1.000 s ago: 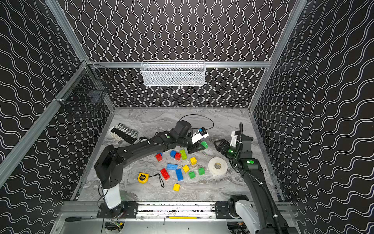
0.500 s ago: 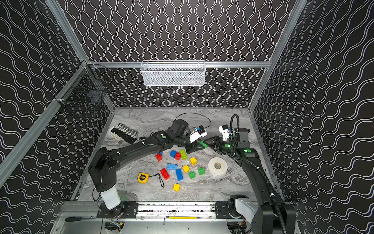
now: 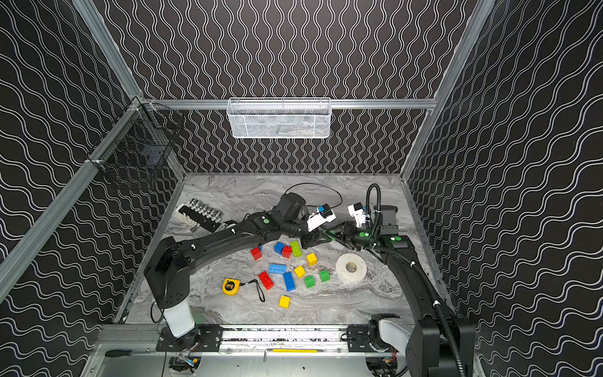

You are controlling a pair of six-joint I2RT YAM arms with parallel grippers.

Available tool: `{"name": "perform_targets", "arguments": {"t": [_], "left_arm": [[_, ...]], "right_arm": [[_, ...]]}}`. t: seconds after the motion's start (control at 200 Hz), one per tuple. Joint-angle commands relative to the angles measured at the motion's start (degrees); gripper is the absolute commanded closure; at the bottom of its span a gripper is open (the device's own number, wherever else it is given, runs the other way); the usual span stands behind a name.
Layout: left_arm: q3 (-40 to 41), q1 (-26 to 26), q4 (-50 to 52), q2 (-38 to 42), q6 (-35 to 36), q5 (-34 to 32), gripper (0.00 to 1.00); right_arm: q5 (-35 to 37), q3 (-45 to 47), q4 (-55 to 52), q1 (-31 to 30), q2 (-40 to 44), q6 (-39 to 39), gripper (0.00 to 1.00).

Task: Assemble a fork with lego
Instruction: Pick up the lego brick from the center of the board, then assemble the lego brick with the lego brick.

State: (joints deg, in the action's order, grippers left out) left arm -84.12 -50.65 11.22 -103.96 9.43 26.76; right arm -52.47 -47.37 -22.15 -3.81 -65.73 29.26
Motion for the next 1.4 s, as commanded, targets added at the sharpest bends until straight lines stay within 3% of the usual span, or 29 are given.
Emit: {"name": "perform_targets", "arguments": {"t": [0.0,0.325,0.355,0.41,0.481,0.566,0.611,0.686,0.881,1.041,1.392], "left_arm": [[-0.53,-0.06,-0.06,-0.35,0.68,1.10,0.90],[0.09,-0.06,-0.58,0.51,0.20,0.84,0.89],[0.33,-0.06,-0.84,0.82,-0.24,0.92,0.82],[1.44,0.24,-2.44,1.85,-2.01,1.27,0.59],[4.59,1.98,-6.56,4.50,-7.14,3.03,0.29],[13.98,5.69,-18.29,10.24,-16.85,5.84,0.15],[20.31,7.55,-24.64,13.94,-22.22,5.02,0.14],[29.70,10.30,-30.93,19.83,-28.73,2.67,0.13],[42.75,11.44,-25.65,29.77,-32.29,-8.87,0.14],[46.68,11.49,-24.28,31.61,-34.87,-11.68,0.14],[51.48,12.31,-32.88,28.01,-40.43,-10.42,0.15]], "right_arm": [[-0.66,-0.70,0.24,-0.48,-0.26,0.31,0.62],[1.58,1.08,3.26,-0.93,1.24,1.90,0.73],[2.34,1.36,3.70,-1.02,1.47,2.19,0.74],[5.42,1.87,3.71,-1.48,2.21,2.10,0.77],[14.45,1.89,1.46,-3.58,2.84,-0.28,0.81],[29.16,2.94,0.42,-9.00,3.24,-3.01,0.87],[36.59,4.16,0.93,-12.79,3.03,-3.94,0.89],[42.53,6.42,3.52,-17.35,2.85,-5.16,0.90],[60.34,8.53,9.31,-33.34,1.75,-12.47,0.95],[66.69,6.15,9.85,-40.22,-3.47,-16.49,0.95],[67.99,3.34,10.42,-40.75,-12.06,-17.30,0.96]]}}
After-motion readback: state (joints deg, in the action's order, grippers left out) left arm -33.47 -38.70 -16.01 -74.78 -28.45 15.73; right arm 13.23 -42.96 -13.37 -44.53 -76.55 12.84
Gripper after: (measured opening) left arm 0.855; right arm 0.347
